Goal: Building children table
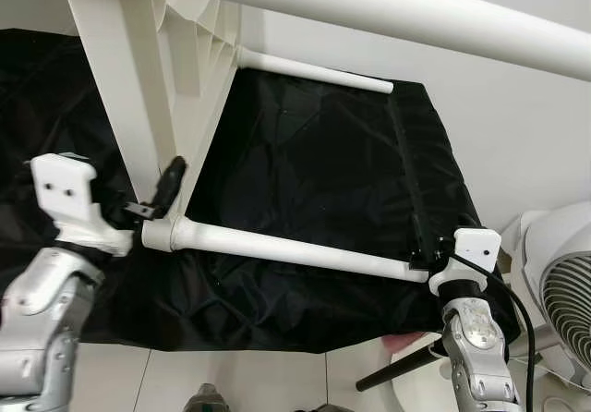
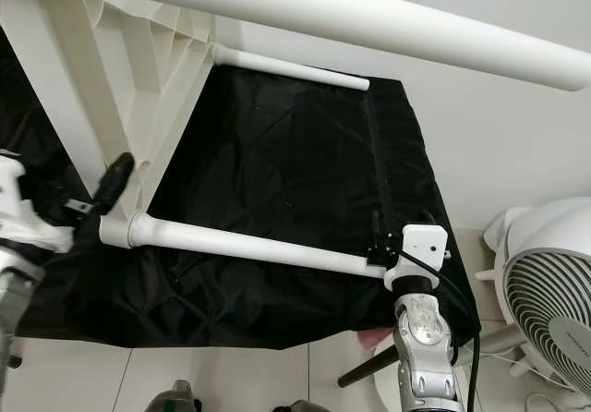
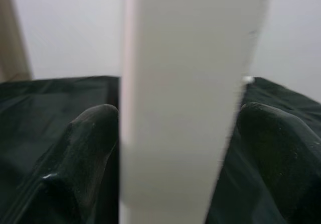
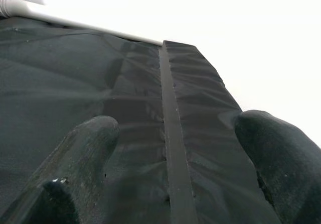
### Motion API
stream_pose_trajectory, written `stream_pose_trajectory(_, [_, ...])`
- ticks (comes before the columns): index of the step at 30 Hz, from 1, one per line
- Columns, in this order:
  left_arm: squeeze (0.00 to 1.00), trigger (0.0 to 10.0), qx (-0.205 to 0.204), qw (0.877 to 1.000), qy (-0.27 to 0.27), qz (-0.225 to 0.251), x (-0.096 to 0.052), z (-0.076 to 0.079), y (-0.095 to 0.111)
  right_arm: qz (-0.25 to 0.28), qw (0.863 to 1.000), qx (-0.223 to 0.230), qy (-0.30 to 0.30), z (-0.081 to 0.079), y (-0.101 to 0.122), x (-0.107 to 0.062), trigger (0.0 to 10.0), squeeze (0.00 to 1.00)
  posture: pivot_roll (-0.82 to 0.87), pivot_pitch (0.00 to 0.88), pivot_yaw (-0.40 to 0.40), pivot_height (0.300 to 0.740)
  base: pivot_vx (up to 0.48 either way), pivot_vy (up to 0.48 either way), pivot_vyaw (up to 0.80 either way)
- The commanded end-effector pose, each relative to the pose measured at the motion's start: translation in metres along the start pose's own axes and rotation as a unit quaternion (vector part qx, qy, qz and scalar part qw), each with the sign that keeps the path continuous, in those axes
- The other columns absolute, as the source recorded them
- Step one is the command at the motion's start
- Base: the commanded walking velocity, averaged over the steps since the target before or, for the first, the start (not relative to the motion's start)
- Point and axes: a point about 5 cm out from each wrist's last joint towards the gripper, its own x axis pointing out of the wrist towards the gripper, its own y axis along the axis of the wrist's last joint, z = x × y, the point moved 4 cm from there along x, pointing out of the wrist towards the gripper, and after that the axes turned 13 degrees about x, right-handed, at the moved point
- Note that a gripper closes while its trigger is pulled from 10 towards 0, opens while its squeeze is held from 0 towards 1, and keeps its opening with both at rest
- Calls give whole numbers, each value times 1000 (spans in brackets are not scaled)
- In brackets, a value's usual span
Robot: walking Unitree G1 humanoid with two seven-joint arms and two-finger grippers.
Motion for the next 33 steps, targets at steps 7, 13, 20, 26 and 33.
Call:
stream_pose_trajectory(7, [0, 10000, 4, 1000, -12, -14, 15, 17, 3, 2, 1000, -4, -12, 3, 0, -2, 10000, 0, 218, 47, -64, 740, 0, 0, 0])
stream_pose_trajectory(13, [0, 10000, 46, 998, 2, -39, 26, 21, -1, 6, 1000, -2, -12, 0, 1, -4, 10000, 0, 204, 50, -50, 740, 0, 0, 0])
stream_pose_trajectory(20, [0, 10000, 91, 993, 17, -74, 41, 27, -7, 9, 1000, 2, -15, -3, 2, -5, 10000, 0, 193, 53, -33, 740, 0, 0, 0])
stream_pose_trajectory(26, [0, 10000, 102, 989, 40, -103, 48, 24, -12, 11, 1000, 1, -17, -4, 2, -5, 10000, 0, 187, 55, -25, 740, 0, 0, 0])
stream_pose_trajectory(33, [0, 10000, 95, 980, 61, -164, 56, 19, -27, 11, 1000, 1, -20, -5, 1, -6, 10000, 0, 184, 57, -22, 740, 0, 0, 0])
